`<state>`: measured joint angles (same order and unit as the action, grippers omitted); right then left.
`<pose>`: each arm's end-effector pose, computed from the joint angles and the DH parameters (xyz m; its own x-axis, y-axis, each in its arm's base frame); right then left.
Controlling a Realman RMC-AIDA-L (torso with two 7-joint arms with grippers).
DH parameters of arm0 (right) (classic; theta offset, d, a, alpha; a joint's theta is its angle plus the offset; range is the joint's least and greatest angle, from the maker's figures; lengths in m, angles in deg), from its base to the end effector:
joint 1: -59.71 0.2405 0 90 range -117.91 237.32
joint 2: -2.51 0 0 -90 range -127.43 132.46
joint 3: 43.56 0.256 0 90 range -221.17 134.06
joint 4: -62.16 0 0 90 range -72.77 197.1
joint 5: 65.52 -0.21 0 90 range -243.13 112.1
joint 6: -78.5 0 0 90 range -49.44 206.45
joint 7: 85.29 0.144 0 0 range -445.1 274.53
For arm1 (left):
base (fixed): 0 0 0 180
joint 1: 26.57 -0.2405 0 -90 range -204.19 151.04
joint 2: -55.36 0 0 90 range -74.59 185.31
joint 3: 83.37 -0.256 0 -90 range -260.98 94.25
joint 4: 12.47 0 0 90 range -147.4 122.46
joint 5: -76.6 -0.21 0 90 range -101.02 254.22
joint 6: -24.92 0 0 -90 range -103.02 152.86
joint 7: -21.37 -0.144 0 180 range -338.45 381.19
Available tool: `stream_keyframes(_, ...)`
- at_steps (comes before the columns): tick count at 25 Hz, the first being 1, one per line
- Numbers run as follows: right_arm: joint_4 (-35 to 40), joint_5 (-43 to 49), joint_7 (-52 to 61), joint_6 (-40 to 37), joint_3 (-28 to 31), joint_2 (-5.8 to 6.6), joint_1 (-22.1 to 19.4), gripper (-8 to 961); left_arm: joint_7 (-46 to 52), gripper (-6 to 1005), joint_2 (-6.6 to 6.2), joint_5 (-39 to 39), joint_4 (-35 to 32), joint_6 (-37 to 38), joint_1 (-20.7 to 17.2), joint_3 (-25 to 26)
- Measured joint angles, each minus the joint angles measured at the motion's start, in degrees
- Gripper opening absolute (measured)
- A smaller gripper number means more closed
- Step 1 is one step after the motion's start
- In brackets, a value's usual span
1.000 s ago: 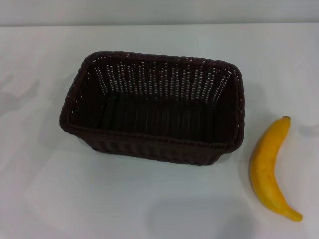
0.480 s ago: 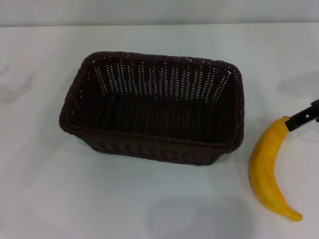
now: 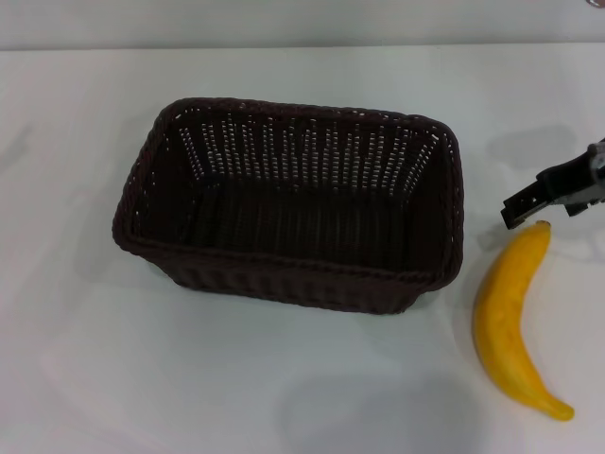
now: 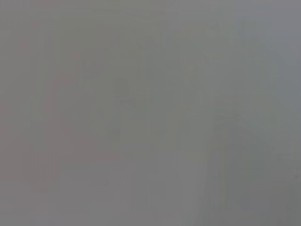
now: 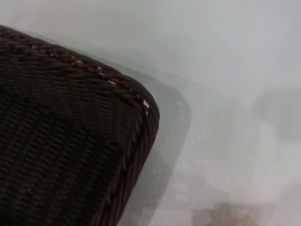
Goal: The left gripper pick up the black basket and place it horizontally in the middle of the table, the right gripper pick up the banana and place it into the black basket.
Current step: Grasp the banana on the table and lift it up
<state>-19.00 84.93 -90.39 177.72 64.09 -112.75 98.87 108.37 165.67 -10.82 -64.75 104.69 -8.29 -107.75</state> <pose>0.1667 0.3668 0.0519 0.3871 -0.9217 -0.0234 -0.7893 -0.3182 -0.5251 -0.3246 0.3257 0.2111 0.6187 0.0091 0.7855 0.7173 -0.4144 -0.5601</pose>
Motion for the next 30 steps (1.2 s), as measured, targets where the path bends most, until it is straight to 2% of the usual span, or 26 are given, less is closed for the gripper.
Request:
stream_keyframes(10, 2.07, 0.98, 5.20, -0.95, -3.05, -0.33, 0.13, 854, -0.37, 894, -2.86, 0.14, 0.37, 0.00, 2.04, 0.05)
stream_keyframes(16, 2.87, 0.45, 7.52, -1.99, -5.51, -0.51, -0.55, 854, -1.15, 894, -3.19, 0.15, 0.63, -0.21, 2.47, 0.04)
stream_keyframes(23, 4.27, -0.79, 11.02, -4.47, -8.21, -0.48, -0.57, 854, -1.08, 894, -4.74, -0.46, 1.37, -0.25, 3.24, -0.15)
stream_keyframes(30, 8.34, -0.83, 12.54, -5.89, -10.96, -0.42, 0.39, 854, -1.22, 894, -5.33, -0.57, 1.82, -0.15, 3.47, -0.56)
